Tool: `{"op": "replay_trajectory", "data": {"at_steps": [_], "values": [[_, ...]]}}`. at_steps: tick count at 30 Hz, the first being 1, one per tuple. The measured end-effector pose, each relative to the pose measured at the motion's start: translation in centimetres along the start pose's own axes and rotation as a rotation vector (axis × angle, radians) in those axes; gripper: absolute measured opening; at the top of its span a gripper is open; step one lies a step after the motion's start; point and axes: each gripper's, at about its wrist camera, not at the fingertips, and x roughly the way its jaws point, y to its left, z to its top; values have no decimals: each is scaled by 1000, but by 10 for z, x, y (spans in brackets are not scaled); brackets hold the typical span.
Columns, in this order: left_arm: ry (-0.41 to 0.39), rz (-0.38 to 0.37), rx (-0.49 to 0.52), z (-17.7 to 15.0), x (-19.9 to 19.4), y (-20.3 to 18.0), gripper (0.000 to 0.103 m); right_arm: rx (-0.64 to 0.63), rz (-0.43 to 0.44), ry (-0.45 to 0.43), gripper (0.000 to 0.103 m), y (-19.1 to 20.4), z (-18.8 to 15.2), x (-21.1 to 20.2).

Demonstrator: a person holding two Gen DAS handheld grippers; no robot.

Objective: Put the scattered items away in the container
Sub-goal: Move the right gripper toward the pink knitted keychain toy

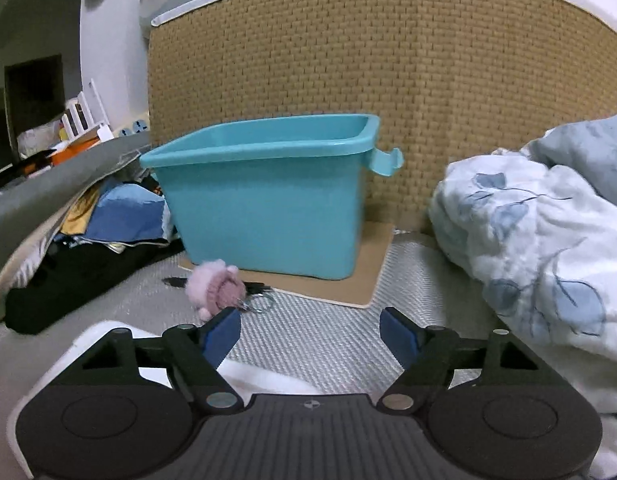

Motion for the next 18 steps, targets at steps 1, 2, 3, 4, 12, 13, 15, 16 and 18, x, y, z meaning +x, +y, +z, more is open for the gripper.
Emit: {"op": "replay_trajectory", "data": {"at_steps": [1,2,3,4,12,13,15,16,18], "values": [[0,5,1,1,4,2,103,3,13,4,80,1,2,3],[0,9,2,1,7,4,103,0,22,7,80,3,3,6],[2,11,2,2,11,7,103,-6,30,9,80,6,5,8],[6,13,1,3,16,10,103,-20,32,13,80,9,7,11],[22,35,9,6,47,26,103,-113,75,46,69,32,19,41],[24,38,10,7,51,28,103,-123,81,50,68,34,20,44],[25,44,18,8,58,32,103,-118,95,61,68,34,22,51],[24,49,23,9,61,34,103,-115,97,67,68,35,22,55],[19,62,42,10,66,36,103,-116,97,78,66,36,23,63]]}}
